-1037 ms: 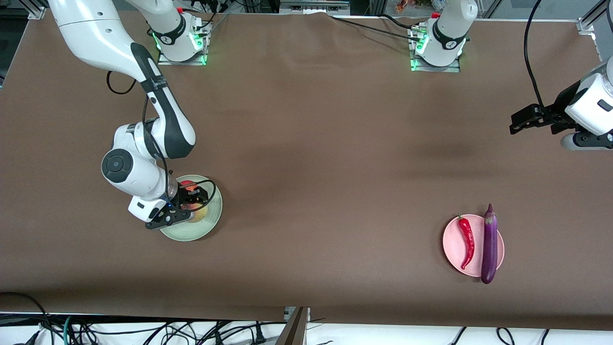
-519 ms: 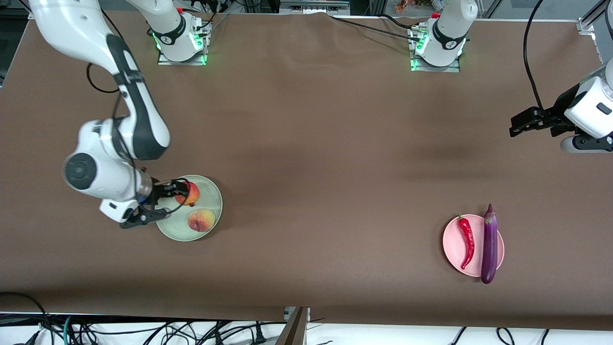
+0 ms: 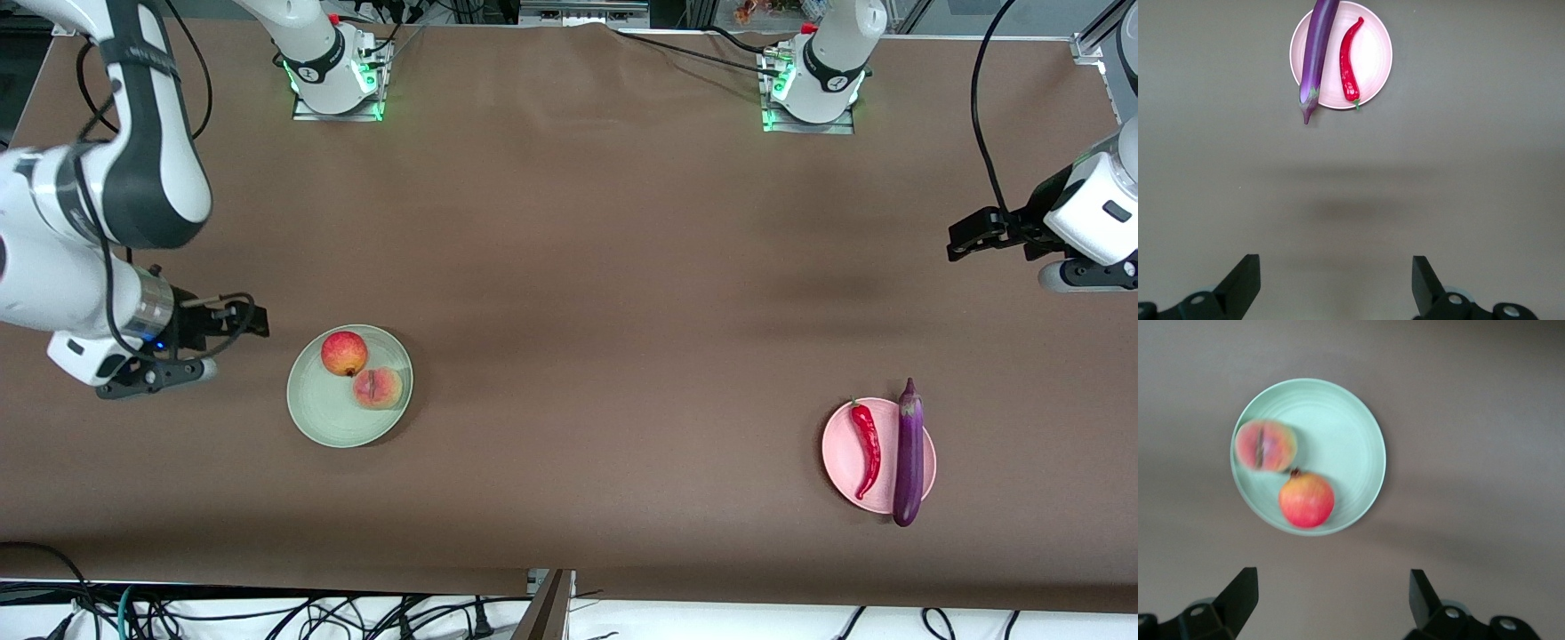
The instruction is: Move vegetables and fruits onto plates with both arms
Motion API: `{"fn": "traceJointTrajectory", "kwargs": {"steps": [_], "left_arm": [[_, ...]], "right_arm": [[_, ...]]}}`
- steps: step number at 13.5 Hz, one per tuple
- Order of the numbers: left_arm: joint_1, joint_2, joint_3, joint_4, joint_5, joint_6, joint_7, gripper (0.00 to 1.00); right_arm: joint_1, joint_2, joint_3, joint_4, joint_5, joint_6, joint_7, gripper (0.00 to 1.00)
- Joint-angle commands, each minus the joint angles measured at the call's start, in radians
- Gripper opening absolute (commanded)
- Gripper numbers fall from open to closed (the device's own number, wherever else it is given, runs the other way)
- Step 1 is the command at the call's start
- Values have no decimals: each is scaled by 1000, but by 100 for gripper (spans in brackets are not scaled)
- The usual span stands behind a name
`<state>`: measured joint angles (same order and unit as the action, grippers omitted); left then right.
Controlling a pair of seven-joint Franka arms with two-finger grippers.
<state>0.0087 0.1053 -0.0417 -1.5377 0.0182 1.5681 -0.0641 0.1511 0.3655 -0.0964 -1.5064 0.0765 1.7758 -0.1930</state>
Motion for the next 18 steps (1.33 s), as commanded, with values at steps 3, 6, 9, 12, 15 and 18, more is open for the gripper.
{"fn": "traceJointTrajectory", "kwargs": {"steps": [3, 6, 9, 12, 15, 18], "left_arm": [[-18, 28, 2, 48, 17, -8, -13, 100], [-18, 28, 2, 48, 17, -10, -14, 100], [-18, 28, 2, 48, 16, -10, -14, 100], [-18, 28, 2, 48, 9, -11, -16, 100], [-16, 28, 2, 48, 9, -11, -16, 100], [-16, 28, 2, 50, 11, -10, -16, 100]], "right_arm": [[8, -203, 10, -61, -9, -145, 38, 100], [30, -278, 15, -66, -32, -226, 124, 100], [36, -338, 17, -75, -35, -278, 165, 100], [35, -381, 35, -81, -37, -282, 176, 100], [38, -361, 38, -41, -52, -282, 170, 100], [45, -353, 44, -41, -67, -280, 176, 100]]}}
